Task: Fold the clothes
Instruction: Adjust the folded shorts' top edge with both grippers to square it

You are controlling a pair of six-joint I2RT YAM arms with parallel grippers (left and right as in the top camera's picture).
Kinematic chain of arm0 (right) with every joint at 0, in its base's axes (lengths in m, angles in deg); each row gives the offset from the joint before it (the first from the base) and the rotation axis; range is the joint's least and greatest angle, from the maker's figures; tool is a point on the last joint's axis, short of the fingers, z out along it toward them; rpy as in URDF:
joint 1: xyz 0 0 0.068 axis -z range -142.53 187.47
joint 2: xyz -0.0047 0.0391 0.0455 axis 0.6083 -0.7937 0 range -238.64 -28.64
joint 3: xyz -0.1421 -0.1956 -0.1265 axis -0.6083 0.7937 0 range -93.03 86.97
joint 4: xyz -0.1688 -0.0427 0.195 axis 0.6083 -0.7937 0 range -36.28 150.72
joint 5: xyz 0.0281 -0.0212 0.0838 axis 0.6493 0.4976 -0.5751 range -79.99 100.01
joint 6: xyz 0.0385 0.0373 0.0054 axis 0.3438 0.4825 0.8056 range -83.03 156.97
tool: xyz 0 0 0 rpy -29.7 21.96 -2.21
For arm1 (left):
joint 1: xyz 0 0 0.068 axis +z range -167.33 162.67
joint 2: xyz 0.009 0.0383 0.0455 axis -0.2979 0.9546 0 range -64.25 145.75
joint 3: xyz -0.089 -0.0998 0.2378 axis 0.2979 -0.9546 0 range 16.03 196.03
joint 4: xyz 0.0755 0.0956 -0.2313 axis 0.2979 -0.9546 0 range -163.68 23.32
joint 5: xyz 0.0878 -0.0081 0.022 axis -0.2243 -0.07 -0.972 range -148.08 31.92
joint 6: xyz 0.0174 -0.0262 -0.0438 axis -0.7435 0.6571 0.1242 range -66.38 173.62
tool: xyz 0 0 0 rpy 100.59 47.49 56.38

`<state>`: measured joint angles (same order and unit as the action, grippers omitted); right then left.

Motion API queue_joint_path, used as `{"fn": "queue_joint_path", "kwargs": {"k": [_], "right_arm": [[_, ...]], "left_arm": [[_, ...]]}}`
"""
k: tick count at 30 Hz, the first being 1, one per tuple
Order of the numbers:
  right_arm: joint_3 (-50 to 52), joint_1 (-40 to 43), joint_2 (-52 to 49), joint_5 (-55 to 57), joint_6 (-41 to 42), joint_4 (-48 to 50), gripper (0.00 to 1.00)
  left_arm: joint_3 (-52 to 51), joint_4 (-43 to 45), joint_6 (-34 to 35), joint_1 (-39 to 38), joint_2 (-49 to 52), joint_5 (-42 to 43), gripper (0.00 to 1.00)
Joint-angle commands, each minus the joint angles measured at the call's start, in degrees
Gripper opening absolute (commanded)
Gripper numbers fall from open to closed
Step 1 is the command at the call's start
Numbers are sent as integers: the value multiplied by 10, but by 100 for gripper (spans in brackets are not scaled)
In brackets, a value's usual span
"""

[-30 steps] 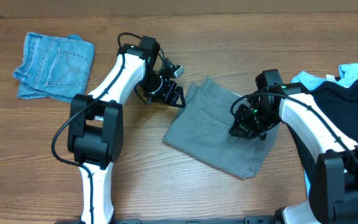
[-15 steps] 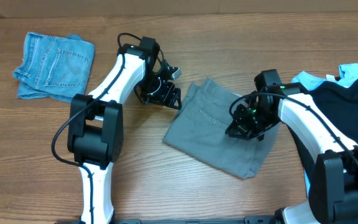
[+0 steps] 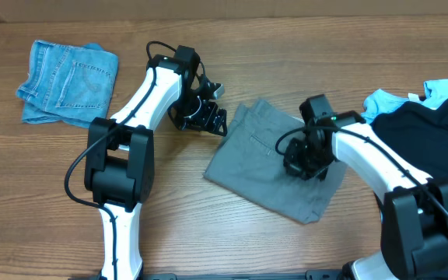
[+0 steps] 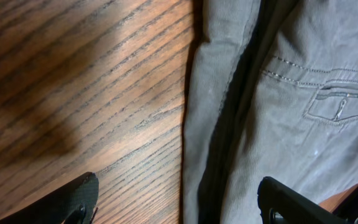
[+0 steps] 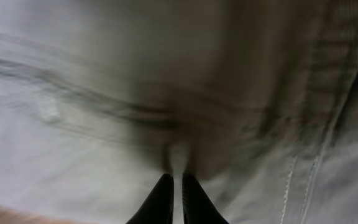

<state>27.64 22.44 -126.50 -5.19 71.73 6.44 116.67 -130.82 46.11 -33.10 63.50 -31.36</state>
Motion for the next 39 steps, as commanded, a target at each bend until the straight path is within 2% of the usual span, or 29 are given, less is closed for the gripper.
{"fn": "queue_joint_path", "kwargs": {"k": [1,5,10,15,16,23,26,28,30,35,39], "right_arm": [[48,2,-17,24,24,13,7],[89,17,-19,34,47,20,4],[102,41,-19,37,21,24,4],[102,49,-19,36,8,28,4],[102,49,-19,36,8,28,4],[102,49,-19,36,8,28,4],[102,49,-19,36,8,28,4],[102,49,-19,36,8,28,4],[102,49,-19,36,8,28,4],[102,49,-19,36,8,28,4],[102,49,-19,36,8,28,4]], "left_arm": [[2,5,16,0,9,9,85],[2,3,16,-8,9,49,85],[-8,15,26,-40,12,46,84],[-23,47,96,-89,28,-2,84],[-23,52,127,-103,39,-13,85],[-23,51,202,-124,94,-5,79],[-23,57,193,-123,111,51,72],[-23,48,188,-122,113,45,66],[-22,40,188,-117,111,16,68],[-10,33,135,-79,93,16,69],[-5,24,58,-32,70,18,81]]}}
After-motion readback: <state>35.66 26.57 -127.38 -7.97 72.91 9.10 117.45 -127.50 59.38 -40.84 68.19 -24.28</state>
